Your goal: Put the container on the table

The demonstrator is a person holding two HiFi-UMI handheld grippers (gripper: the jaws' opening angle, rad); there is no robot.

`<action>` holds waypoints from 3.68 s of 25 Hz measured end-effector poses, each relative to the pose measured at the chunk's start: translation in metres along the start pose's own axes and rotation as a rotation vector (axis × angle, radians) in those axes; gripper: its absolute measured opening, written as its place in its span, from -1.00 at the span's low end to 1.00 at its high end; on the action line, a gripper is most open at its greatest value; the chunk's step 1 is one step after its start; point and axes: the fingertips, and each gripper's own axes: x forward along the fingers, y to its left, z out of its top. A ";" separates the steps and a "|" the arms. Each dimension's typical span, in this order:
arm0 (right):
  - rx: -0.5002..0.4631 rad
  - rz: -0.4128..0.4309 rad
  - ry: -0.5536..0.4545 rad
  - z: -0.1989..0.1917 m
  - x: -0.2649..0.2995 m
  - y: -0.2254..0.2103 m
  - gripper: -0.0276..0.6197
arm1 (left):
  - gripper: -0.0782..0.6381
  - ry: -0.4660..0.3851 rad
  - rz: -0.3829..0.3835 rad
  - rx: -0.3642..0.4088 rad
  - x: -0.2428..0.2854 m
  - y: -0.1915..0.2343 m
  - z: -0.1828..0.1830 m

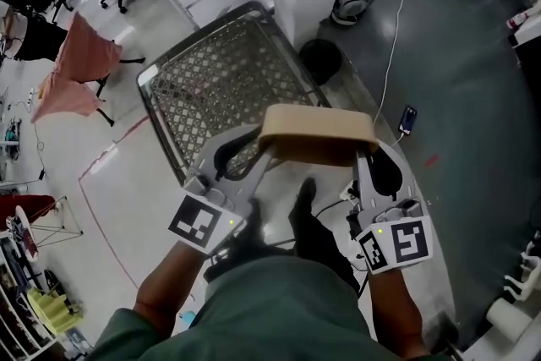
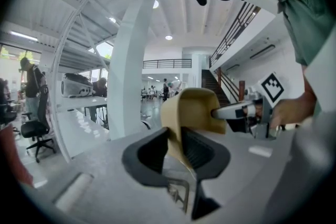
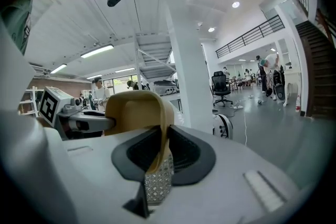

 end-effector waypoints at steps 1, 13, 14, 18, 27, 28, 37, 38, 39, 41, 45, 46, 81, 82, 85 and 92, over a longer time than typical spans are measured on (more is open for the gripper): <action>0.002 0.002 0.004 -0.003 0.001 -0.001 -0.74 | -0.56 0.004 0.001 -0.002 0.001 0.000 -0.003; 0.020 0.022 0.057 -0.031 0.018 -0.016 -0.74 | -0.56 0.044 0.015 -0.032 0.018 0.006 -0.031; 0.021 0.023 0.060 -0.032 0.021 -0.017 -0.74 | -0.56 0.047 0.016 -0.036 0.020 0.007 -0.033; 0.024 0.021 0.069 -0.035 0.031 -0.023 -0.74 | -0.56 0.060 0.019 -0.045 0.028 0.014 -0.039; 0.039 0.015 0.086 -0.047 0.049 -0.030 -0.75 | -0.56 0.083 0.014 -0.050 0.041 0.029 -0.053; 0.042 0.014 0.089 -0.050 0.050 -0.029 -0.74 | -0.56 0.086 0.014 -0.051 0.041 0.030 -0.055; 0.050 0.013 0.114 -0.063 0.060 -0.029 -0.74 | -0.56 0.107 0.015 -0.065 0.044 0.037 -0.070; 0.051 0.013 0.116 -0.064 0.060 -0.029 -0.74 | -0.56 0.109 0.014 -0.064 0.044 0.037 -0.071; 0.052 0.012 0.117 -0.065 0.060 -0.029 -0.74 | -0.56 0.111 0.013 -0.064 0.044 0.037 -0.072; 0.054 0.010 0.120 -0.067 0.061 -0.029 -0.74 | -0.56 0.115 0.011 -0.065 0.045 0.038 -0.074; 0.059 0.011 0.128 -0.072 0.063 -0.030 -0.74 | -0.56 0.125 0.010 -0.067 0.045 0.039 -0.079; 0.061 0.011 0.129 -0.073 0.063 -0.030 -0.74 | -0.56 0.127 0.009 -0.068 0.045 0.039 -0.080; 0.126 0.006 0.213 -0.120 0.064 -0.035 -0.75 | -0.55 0.201 -0.004 -0.090 0.047 0.029 -0.123; 0.127 0.006 0.214 -0.120 0.063 -0.035 -0.75 | -0.55 0.203 -0.004 -0.090 0.047 0.029 -0.124; 0.130 0.006 0.220 -0.123 0.061 -0.035 -0.75 | -0.55 0.209 -0.005 -0.093 0.047 0.026 -0.126; 0.142 0.006 0.238 -0.133 0.059 -0.039 -0.75 | -0.54 0.234 -0.021 -0.097 0.048 0.020 -0.138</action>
